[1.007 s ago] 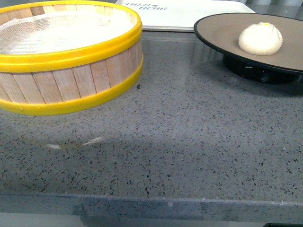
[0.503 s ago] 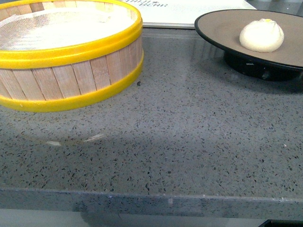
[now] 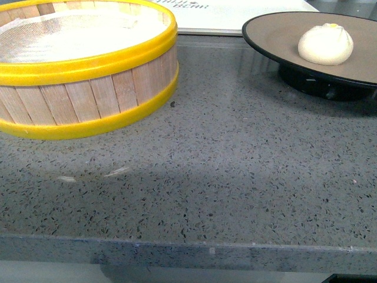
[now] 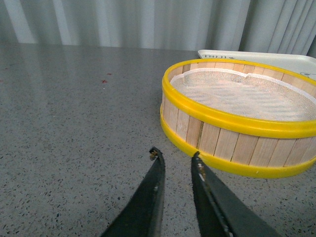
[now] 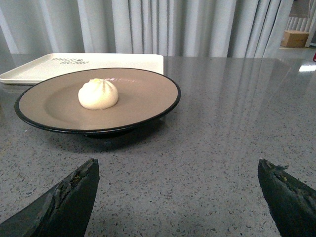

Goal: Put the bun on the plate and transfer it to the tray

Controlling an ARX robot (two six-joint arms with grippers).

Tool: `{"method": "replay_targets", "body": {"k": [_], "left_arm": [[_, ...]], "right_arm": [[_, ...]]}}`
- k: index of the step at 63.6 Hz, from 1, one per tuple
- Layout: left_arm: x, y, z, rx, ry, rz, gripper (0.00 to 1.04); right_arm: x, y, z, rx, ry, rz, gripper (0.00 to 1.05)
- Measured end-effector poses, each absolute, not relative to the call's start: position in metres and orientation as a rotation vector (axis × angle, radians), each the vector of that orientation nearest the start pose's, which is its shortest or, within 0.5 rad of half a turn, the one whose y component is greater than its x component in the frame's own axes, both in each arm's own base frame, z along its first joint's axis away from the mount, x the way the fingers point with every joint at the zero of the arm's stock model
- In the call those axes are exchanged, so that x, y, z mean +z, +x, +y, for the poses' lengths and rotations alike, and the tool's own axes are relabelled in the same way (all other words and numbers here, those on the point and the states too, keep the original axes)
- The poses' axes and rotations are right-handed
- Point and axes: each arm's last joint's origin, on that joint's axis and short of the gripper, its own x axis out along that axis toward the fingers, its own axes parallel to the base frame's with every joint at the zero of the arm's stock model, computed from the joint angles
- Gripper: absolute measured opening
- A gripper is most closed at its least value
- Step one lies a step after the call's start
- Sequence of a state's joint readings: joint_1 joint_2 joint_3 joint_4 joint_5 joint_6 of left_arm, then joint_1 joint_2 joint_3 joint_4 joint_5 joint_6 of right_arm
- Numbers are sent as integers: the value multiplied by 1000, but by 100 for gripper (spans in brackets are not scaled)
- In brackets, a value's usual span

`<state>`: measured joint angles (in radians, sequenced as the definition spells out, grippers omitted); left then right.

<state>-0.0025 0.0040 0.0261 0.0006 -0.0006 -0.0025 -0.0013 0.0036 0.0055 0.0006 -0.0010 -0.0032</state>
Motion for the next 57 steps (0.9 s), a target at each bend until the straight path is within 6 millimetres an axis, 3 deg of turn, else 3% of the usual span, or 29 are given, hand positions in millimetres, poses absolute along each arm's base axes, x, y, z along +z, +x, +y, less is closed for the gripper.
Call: {"method": "replay_targets", "body": {"k": [18, 29, 45, 52, 57], "left_arm": [[172, 96, 0, -2, -3, -23, 71], [172, 96, 0, 0, -3, -23, 99], [172, 96, 0, -2, -3, -23, 98], [172, 96, 0, -2, -3, -23, 98], [172, 96, 0, -2, -3, -23, 98]], "right_arm": [[165, 98, 0, -6, -7, -2, 96], [174, 106, 0, -251, -253, -41, 96], [194, 125, -12, -223, -306, -104, 96], [216, 144, -31, -211, -214, -101, 96], [231, 165, -48, -178, -53, -47, 96]]}}
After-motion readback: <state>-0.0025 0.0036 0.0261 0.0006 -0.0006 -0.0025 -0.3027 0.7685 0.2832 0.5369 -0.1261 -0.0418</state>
